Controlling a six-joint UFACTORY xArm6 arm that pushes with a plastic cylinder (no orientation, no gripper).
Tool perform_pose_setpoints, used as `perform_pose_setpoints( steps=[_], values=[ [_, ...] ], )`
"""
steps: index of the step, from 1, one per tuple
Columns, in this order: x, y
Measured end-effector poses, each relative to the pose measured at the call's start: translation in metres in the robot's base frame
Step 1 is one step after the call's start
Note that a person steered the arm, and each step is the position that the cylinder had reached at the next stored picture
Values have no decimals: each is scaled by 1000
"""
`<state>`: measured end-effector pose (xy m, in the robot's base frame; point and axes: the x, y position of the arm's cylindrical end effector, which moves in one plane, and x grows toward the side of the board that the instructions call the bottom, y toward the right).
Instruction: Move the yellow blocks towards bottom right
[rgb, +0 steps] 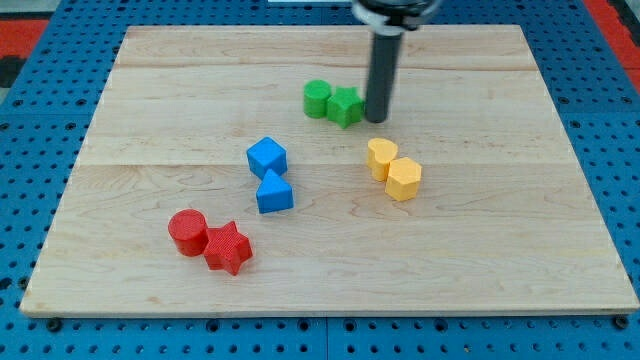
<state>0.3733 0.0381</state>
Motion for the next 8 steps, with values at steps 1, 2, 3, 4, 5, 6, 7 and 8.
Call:
perform_pose_setpoints(
  steps=[1,2,3,4,5,6,7,8],
  values=[
    [17,-10],
    [76,20],
    [90,15],
    [124,43],
    [157,78],
    [176,86],
    [170,84],
    [169,126]
  ],
)
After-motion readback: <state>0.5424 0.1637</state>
